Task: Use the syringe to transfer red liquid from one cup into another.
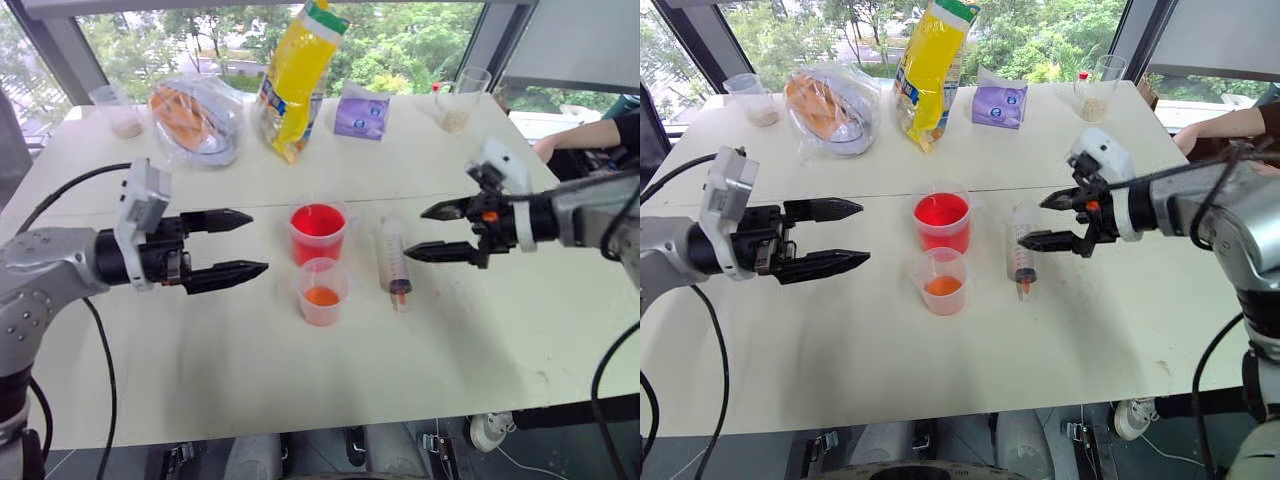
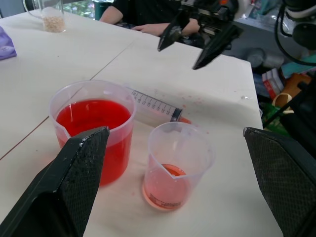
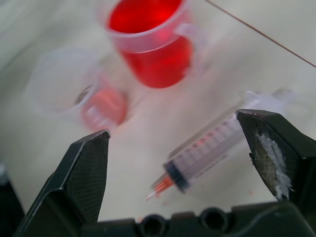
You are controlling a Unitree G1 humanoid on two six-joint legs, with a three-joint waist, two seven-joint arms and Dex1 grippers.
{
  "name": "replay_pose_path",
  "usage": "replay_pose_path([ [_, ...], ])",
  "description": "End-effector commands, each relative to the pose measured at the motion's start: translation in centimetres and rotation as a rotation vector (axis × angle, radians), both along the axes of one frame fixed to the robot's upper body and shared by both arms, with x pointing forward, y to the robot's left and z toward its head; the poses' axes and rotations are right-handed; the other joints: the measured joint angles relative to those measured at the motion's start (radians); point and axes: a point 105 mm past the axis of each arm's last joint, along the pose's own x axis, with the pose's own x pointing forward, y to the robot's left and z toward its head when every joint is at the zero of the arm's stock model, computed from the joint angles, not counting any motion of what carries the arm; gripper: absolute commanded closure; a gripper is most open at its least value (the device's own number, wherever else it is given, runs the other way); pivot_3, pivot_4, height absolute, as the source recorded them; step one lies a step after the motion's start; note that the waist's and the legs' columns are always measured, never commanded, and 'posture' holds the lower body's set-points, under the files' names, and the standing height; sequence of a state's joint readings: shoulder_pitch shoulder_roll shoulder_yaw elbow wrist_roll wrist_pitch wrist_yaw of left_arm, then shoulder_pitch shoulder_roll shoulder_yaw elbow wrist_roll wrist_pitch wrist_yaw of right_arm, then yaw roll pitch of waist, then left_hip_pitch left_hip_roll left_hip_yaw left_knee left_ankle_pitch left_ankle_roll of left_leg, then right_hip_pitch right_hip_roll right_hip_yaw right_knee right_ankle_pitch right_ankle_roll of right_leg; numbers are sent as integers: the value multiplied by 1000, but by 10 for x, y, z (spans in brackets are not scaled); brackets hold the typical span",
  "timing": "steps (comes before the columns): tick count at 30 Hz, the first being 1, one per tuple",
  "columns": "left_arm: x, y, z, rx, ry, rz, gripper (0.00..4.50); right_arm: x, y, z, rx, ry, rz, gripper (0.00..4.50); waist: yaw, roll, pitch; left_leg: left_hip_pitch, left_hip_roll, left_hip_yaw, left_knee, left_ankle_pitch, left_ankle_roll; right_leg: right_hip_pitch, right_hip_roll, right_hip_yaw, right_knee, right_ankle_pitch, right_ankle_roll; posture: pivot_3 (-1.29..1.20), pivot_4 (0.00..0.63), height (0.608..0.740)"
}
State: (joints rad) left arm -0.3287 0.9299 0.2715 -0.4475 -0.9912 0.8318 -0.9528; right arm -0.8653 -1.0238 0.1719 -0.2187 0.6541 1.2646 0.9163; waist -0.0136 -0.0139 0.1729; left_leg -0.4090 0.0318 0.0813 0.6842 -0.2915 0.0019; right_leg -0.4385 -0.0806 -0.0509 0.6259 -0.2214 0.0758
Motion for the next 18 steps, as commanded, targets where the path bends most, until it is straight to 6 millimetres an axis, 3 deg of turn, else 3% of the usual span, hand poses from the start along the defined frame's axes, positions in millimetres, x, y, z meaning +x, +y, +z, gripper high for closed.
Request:
replay_pose_path([
  [1, 0, -4, 5, -7, -49, -12, 0, 17, -4, -2, -28, 62, -133, 33, 0, 0, 0, 0, 0, 0, 0, 0, 0, 0, 0, 0, 0, 0, 0, 0, 150, 740],
  [8, 2, -10, -2, -17, -65, -16, 0, 50, -7, -24, -111, 250, -431, 33, 1, 0, 0, 0, 0, 1, 0, 0, 0, -1, 0, 1, 3, 1, 1, 0, 150, 740],
  [18, -1, -24, -9, -48, -67, -29, 0, 67, 0, -59, -170, 355, -541, 33, 0, 0, 0, -1, -1, 0, 0, 0, 0, -1, 0, 1, 3, 2, 4, 0, 150, 740],
])
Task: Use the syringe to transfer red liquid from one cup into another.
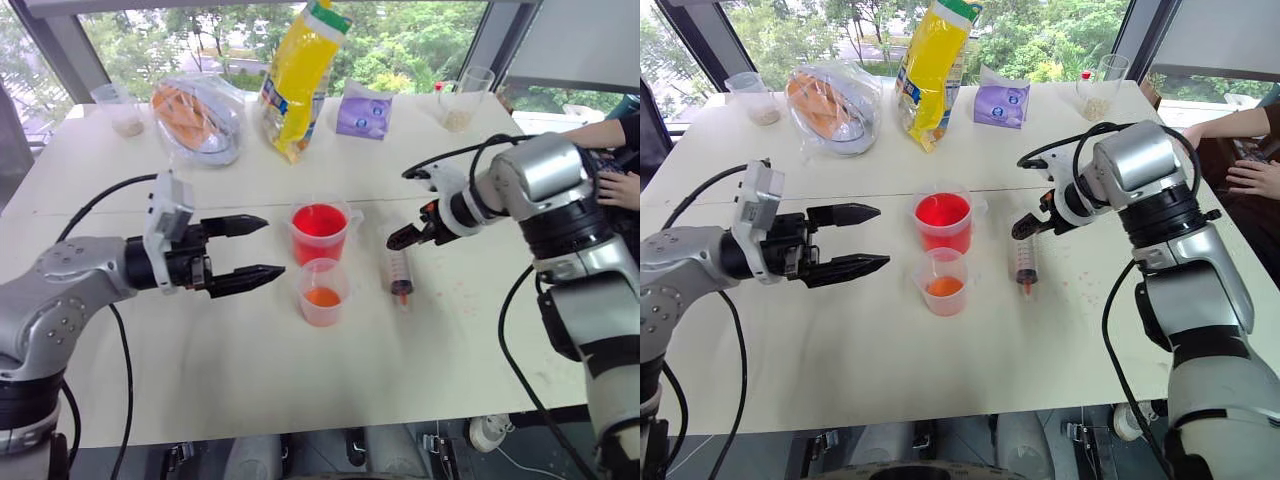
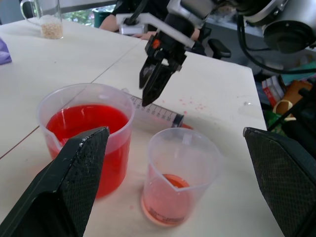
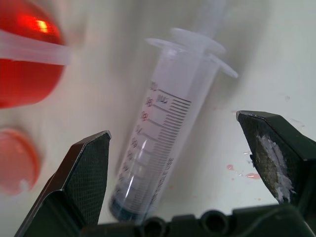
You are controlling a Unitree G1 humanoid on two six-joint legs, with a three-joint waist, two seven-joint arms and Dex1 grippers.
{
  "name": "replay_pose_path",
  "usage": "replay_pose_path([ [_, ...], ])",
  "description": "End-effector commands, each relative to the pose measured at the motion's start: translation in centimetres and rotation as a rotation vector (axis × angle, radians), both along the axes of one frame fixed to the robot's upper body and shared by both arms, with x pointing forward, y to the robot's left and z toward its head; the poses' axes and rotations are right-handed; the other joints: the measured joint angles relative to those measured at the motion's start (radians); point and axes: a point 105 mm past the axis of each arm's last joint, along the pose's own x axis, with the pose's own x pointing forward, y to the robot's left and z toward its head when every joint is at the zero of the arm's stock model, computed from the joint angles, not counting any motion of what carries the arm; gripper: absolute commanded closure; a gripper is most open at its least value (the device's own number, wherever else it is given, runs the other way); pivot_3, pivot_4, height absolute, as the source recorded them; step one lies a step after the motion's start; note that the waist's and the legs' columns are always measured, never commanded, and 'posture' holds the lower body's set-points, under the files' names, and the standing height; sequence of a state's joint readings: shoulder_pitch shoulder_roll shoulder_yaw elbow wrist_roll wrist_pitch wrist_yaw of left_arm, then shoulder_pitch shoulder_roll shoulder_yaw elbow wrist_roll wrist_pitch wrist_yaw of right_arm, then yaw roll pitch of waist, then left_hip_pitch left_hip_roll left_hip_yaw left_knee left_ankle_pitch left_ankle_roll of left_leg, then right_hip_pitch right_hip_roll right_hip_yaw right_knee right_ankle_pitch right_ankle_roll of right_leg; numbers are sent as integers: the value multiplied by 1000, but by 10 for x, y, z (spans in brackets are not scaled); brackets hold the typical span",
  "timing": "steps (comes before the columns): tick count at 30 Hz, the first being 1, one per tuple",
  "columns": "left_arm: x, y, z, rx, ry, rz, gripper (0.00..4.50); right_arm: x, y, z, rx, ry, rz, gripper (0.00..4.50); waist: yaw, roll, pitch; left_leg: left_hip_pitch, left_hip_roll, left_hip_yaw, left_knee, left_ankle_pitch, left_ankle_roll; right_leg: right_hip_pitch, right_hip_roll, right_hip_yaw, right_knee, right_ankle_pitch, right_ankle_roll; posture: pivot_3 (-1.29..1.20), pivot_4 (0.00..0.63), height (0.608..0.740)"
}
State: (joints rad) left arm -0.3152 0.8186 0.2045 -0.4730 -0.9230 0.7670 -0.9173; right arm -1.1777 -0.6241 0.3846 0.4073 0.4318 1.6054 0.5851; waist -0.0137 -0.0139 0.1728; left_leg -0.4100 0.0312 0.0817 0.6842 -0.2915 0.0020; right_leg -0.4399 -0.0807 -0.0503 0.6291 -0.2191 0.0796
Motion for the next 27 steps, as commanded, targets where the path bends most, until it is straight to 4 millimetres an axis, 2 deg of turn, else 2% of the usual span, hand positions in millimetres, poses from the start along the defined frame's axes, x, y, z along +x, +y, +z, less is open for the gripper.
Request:
replay_pose_path([
  [1, -5, -7, 3, 1, -40, -16, 0, 9, -6, 1, -20, -28, -48, 33, 0, 0, 0, 0, 0, 0, 0, 0, 0, 0, 0, 0, 0, 0, 0, 0, 150, 740],
  [8, -7, 0, 3, -7, -45, 19, 0, 25, -1, -25, -70, -14, -70, 33, -6, -1, -1, 1, 0, 0, 0, 0, 0, 0, 0, 0, 1, 0, 0, 0, 150, 740],
  [10, -7, -1, 3, -9, -50, 25, 0, 25, -1, -29, -87, -8, -56, 547, -6, -1, -1, 2, 0, 0, 0, 0, 0, 1, 0, 0, 1, 0, 0, 0, 150, 740],
  [11, -7, -1, 3, -8, -53, 29, 0, 24, -1, -31, -91, -5, -51, 951, -6, -1, -1, 2, 0, 0, 0, 0, 0, 2, 0, 0, 1, 0, 0, 0, 150, 740],
  [15, -7, -1, 2, -10, -59, 45, 0, 22, -1, -36, -110, 14, -35, 2937, -8, -2, -1, 3, 0, -1, 0, 0, 0, 2, 0, 0, 0, 0, 0, 0, 150, 740],
  [19, -5, 2, 2, -4, -68, 57, 0, 17, -3, -35, -112, 31, -29, 3018, -6, -2, -1, 3, 1, -1, 0, 0, -1, 2, 1, 0, 1, 0, 0, 0, 150, 740],
  [21, -3, 3, 4, -2, -75, 61, 0, 17, -3, -24, -93, 12, -30, 3018, -5, -1, -1, 3, 0, -1, 0, 0, -1, 2, 1, 0, 1, 0, 0, 0, 150, 740],
  [23, 0, 4, 7, -1, -82, 62, 0, 21, -2, -4, -64, -70, 1, 3018, -4, -1, -1, 2, 0, -1, 0, 0, 0, 2, 1, 0, 1, 0, 0, 0, 150, 740],
  [26, 4, 9, 14, -4, -92, 68, 0, 21, 7, 32, 0, -212, 81, 3018, 0, 0, 0, 0, 0, -1, 0, 0, 0, -1, 0, 0, 1, 0, 0, 0, 150, 740],
  [27, 6, 10, 18, -10, -97, 69, 0, 22, 11, 51, 26, -313, 135, 3018, 0, 1, 0, 0, 0, -1, 0, 0, 0, -1, 0, 0, 1, 0, 0, 0, 150, 740],
])
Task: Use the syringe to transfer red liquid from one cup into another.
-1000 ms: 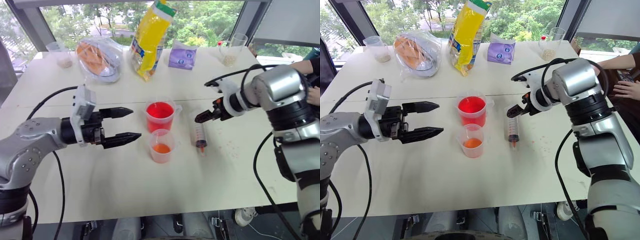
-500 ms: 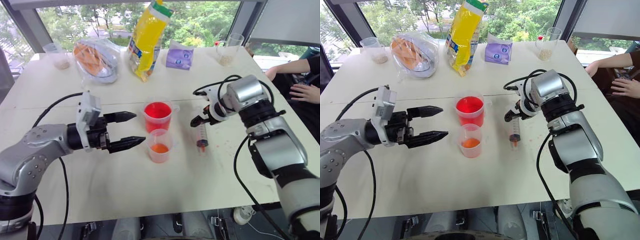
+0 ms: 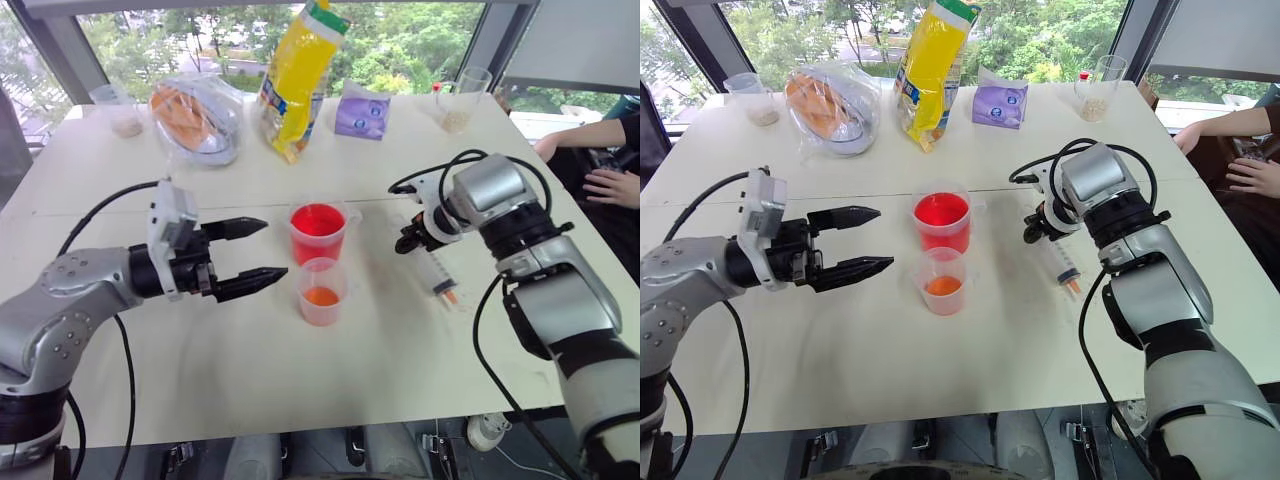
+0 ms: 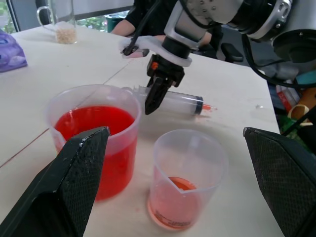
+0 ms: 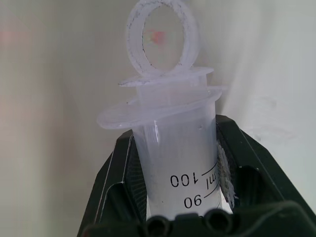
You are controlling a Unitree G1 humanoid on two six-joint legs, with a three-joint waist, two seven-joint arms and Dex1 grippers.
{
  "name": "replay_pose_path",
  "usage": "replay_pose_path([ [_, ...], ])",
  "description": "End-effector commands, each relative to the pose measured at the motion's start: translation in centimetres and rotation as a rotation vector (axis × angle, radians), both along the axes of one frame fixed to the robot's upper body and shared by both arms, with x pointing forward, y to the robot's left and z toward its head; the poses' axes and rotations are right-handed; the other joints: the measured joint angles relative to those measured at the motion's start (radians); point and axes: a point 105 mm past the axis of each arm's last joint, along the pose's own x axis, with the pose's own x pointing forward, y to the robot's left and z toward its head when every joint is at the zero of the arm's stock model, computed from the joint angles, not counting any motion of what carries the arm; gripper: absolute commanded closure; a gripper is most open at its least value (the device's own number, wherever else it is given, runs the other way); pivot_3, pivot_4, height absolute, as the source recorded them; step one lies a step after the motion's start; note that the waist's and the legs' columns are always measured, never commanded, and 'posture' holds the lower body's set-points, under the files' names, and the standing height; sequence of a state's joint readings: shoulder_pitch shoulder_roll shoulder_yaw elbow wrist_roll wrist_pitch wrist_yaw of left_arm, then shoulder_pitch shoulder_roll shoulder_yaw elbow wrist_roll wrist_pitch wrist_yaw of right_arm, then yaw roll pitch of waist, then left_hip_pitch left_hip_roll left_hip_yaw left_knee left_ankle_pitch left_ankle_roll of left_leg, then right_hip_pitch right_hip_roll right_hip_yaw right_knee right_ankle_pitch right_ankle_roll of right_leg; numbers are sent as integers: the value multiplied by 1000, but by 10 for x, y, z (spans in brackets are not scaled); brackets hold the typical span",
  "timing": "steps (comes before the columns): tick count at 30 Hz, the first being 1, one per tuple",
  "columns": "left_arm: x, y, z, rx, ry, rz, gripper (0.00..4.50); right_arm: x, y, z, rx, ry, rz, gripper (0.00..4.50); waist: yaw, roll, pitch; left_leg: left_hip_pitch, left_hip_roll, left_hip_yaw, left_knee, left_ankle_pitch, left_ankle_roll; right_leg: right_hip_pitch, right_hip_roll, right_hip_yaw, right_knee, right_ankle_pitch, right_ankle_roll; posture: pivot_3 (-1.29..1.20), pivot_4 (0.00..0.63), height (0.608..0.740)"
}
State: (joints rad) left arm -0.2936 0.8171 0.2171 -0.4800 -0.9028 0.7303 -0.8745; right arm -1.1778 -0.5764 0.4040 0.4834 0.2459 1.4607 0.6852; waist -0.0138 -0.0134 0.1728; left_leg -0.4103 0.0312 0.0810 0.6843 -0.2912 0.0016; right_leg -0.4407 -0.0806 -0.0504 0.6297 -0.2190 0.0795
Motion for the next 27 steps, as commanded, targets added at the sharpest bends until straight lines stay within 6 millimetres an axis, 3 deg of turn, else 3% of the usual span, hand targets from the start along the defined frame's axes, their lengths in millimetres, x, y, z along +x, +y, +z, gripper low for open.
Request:
replay_pose_path([
  [1, 4, 7, 20, -12, -64, 6, 0, 3, 16, 71, 103, -305, 167, 3018, 0, 0, 0, 0, 0, 0, 0, 0, 0, 0, 0, 0, 0, 0, 0, 0, 150, 740],
  [3, 7, 11, 24, -15, -67, 8, 0, 1, 25, 94, 156, -404, 220, 3018, 0, 0, 0, -1, 0, 0, -1, 0, 0, -1, 0, 0, 0, 0, 0, 0, 150, 740],
  [6, 13, 13, 33, -3, -82, 3, 0, -11, 49, 162, 382, -727, 365, 3018, -5, 0, 0, 0, 0, 1, -1, 0, 0, -1, 1, 0, 0, 0, 0, 0, 150, 740],
  [7, 14, 13, 35, 3, -87, 0, 0, -17, 56, 176, 448, -788, 400, 3018, -4, 0, 0, 0, 0, 1, -1, 0, 0, -1, 1, 0, 0, 0, 0, 0, 150, 740],
  [11, 19, 14, 46, 9, -101, -13, 0, -41, 83, 202, 717, -968, 521, 3018, -3, 0, 0, 0, 1, 0, -1, 0, 0, -1, 1, -1, 0, 0, 0, 0, 150, 740],
  [16, 24, 14, 53, 19, -114, -25, 0, -47, 106, 199, 873, -1057, 541, 3018, 0, 0, 0, 0, 0, 0, -1, 0, 0, 1, 0, -1, 0, 0, 0, 0, 150, 740],
  [27, 43, 1, 77, -56, -176, -6, 0, -40, 125, 126, 843, -1070, 546, 3018, -2, 0, 0, 1, 0, 0, -1, 0, -1, 1, 1, -1, 0, 0, 0, 0, 150, 740],
])
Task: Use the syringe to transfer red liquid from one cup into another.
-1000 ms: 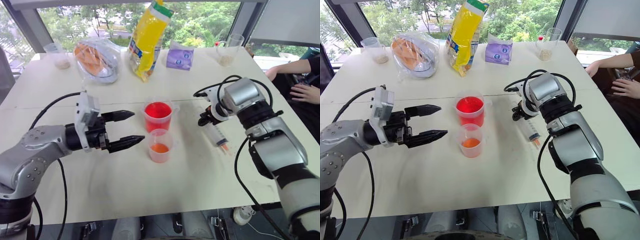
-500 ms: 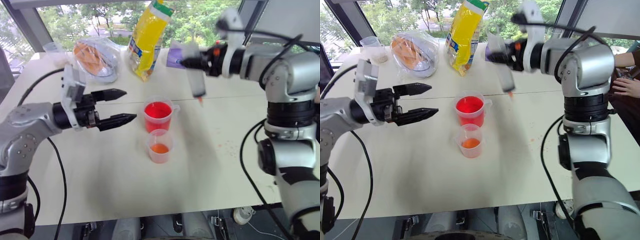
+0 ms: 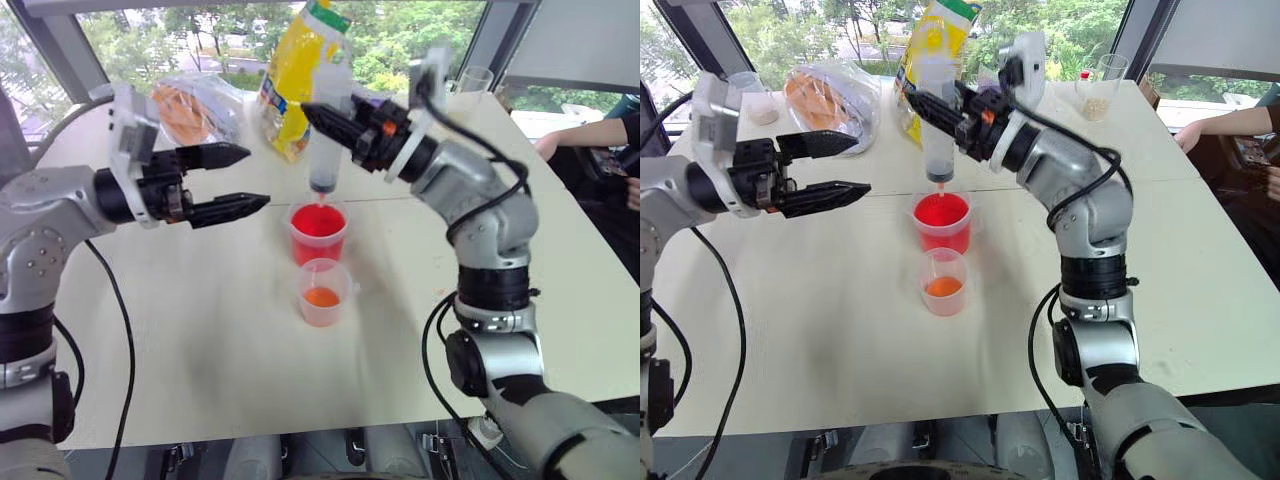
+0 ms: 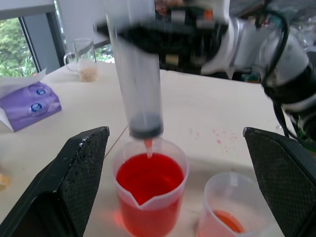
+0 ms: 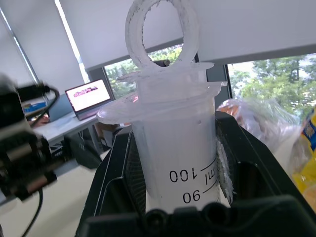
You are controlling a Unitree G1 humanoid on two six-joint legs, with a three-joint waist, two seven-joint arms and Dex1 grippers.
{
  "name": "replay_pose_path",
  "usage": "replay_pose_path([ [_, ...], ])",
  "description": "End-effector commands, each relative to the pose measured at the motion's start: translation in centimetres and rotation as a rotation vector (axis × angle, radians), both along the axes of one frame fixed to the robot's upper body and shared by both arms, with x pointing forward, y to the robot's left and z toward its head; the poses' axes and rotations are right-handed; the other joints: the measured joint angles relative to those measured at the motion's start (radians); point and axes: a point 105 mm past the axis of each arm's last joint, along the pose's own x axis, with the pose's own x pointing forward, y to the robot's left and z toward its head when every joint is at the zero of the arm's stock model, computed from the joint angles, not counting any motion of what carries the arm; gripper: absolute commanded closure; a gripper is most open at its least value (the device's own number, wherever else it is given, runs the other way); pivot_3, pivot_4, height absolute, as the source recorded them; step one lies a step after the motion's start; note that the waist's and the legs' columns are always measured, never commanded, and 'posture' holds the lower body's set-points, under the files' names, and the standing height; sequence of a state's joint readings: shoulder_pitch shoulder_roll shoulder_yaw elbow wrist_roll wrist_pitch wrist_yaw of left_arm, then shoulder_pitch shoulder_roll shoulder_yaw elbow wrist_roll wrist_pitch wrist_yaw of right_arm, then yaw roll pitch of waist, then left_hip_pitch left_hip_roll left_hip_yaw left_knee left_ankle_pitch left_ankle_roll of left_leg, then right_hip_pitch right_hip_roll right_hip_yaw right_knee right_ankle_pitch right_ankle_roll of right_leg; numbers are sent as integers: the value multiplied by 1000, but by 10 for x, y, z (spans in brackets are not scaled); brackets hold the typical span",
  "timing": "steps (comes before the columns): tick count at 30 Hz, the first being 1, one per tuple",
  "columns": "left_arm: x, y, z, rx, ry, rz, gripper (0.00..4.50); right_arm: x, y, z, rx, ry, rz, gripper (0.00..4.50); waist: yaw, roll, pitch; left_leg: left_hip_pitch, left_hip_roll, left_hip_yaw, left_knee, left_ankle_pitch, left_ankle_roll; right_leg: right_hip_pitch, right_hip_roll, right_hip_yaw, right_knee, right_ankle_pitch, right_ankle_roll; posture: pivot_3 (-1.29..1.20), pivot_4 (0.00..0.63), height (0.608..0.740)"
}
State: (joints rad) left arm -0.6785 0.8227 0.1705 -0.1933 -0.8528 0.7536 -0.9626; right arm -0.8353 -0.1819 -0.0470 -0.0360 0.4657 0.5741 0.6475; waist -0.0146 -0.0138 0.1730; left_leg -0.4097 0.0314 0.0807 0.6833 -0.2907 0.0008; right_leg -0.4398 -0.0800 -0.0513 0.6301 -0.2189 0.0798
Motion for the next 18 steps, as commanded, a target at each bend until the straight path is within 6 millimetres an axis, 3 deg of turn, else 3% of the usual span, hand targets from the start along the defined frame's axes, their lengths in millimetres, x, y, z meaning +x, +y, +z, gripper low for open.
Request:
replay_pose_path([
  [1, 4, -9, 14, -15, -63, -2, 0, -6, 7, 1, 1, -75, 2, 3018, -1, 0, 0, 0, 0, 0, 0, 0, 0, 0, 0, 0, 0, 0, 0, 0, 150, 740],
  [7, 13, -24, 18, -25, -94, -19, 0, -8, 11, -16, -27, -81, -5, 3018, -2, 0, 0, 0, 0, 0, 0, 0, 0, 0, 0, 0, 0, 0, 0, 0, 150, 740],
  [18, 45, -42, 30, -54, -172, 54, 0, -12, 14, -24, -59, -99, -4, 3018, 1, 0, 0, 0, 0, 0, 0, 0, 0, 0, 0, 0, 0, 0, 0, 0, 150, 740],
])
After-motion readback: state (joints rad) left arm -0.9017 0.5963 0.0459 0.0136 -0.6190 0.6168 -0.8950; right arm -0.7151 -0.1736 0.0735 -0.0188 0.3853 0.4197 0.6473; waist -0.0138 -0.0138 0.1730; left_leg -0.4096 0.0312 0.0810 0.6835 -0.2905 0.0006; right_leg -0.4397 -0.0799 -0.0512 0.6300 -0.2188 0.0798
